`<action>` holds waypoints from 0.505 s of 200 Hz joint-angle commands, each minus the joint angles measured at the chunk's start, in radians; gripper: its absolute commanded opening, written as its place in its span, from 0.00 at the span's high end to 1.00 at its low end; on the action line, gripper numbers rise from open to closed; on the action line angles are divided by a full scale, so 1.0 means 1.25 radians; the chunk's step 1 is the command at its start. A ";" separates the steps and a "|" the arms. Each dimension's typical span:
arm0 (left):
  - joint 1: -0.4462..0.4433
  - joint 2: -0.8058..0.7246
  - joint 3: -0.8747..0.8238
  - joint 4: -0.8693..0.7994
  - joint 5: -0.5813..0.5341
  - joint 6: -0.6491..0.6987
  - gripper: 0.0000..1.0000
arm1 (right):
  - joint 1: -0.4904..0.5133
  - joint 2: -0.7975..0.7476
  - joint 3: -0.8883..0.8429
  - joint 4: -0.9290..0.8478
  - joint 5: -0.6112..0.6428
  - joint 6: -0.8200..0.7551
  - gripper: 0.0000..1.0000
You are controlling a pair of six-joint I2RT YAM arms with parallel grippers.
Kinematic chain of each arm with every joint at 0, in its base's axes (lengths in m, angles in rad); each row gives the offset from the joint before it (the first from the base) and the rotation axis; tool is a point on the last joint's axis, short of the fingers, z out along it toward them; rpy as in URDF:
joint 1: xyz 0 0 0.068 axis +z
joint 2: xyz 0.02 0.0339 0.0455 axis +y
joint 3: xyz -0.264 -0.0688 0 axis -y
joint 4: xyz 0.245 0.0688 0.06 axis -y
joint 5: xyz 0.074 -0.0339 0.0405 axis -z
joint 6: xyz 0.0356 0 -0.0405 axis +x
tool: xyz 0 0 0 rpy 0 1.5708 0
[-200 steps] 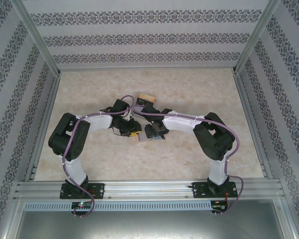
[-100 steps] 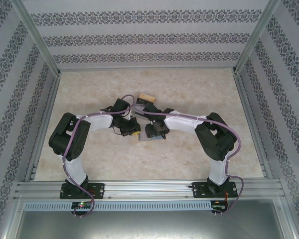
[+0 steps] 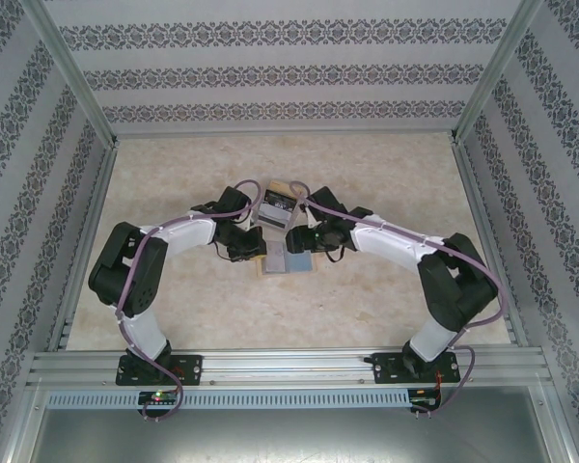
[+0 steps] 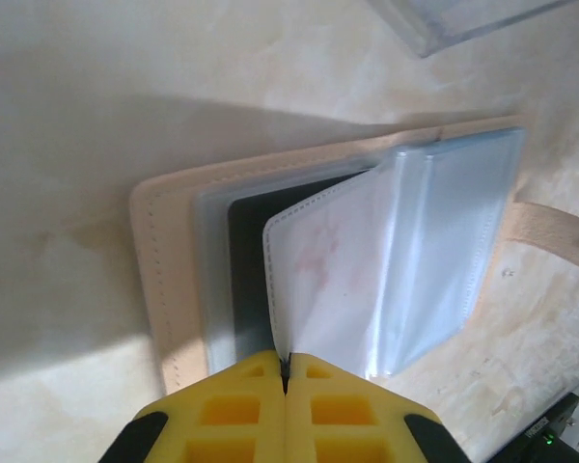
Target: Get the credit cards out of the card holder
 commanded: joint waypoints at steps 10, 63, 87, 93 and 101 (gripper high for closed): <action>-0.007 -0.032 0.000 0.059 0.078 -0.018 0.78 | -0.021 -0.044 -0.039 0.042 -0.008 0.029 0.33; -0.051 -0.021 0.017 0.176 0.155 -0.083 0.51 | -0.052 -0.102 -0.083 0.057 0.028 0.047 0.33; -0.076 0.001 0.031 0.217 0.170 -0.113 0.44 | -0.066 -0.126 -0.100 0.061 0.050 0.057 0.33; -0.081 0.009 0.036 0.224 0.170 -0.119 0.43 | -0.070 -0.132 -0.104 0.064 0.053 0.061 0.34; -0.088 0.018 0.041 0.232 0.170 -0.127 0.41 | -0.075 -0.137 -0.109 0.065 0.055 0.061 0.34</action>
